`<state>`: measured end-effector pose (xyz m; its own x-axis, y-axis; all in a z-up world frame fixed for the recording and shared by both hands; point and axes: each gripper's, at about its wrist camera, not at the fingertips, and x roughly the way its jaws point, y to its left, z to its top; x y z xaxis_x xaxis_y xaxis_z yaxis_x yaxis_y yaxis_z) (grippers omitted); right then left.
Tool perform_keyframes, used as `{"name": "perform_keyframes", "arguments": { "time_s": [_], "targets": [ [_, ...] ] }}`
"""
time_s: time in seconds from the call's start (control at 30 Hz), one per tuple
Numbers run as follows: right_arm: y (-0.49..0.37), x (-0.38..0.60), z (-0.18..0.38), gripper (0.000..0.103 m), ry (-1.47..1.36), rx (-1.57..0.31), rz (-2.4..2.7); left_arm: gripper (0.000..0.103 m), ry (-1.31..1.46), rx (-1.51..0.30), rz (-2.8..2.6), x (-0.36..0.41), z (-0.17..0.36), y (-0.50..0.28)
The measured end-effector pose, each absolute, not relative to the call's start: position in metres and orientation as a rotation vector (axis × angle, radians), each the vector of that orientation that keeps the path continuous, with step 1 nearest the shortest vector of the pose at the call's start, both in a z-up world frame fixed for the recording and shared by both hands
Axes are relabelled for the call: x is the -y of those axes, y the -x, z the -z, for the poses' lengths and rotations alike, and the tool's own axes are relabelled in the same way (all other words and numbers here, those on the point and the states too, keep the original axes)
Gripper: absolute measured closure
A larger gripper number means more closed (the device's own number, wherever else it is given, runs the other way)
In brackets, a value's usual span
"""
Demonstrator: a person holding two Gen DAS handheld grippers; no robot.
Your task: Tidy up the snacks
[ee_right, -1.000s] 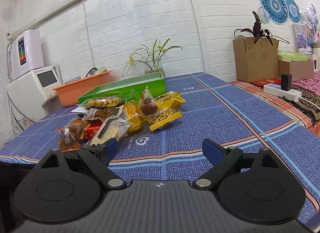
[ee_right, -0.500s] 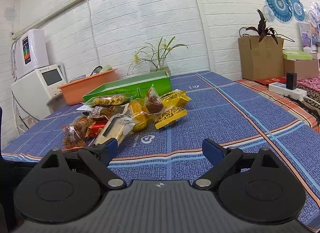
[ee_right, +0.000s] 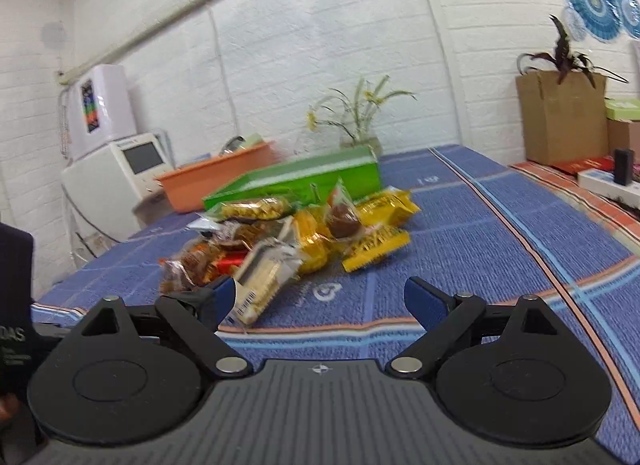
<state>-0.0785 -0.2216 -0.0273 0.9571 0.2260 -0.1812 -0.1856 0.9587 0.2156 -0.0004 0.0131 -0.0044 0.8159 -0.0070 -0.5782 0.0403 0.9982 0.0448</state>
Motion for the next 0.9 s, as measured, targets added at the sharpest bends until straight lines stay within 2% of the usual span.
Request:
{"name": "perform_keyframes", "arguments": {
  "time_s": [0.17, 0.4, 0.63, 0.9],
  "targets": [
    [0.071, 0.235, 0.007, 0.0, -0.229, -0.182, -0.297, 0.006, -0.007, -0.615, 0.051, -0.019, 0.007, 0.004],
    [0.043, 0.239, 0.005, 0.0, -0.314, -0.259, -0.34, 0.006, 0.085, -0.588, 0.156, -0.036, -0.007, 0.013],
    [0.021, 0.218, 0.013, 0.0, -0.44, -0.349, -0.276, 0.006, -0.084, -0.491, 0.175, -0.065, -0.029, -0.018],
    [0.016, 0.19, 0.014, 0.0, -0.388, -0.383, -0.139, 0.006, 0.219, -0.688, 0.294, -0.098, -0.008, -0.081]
  ]
}}
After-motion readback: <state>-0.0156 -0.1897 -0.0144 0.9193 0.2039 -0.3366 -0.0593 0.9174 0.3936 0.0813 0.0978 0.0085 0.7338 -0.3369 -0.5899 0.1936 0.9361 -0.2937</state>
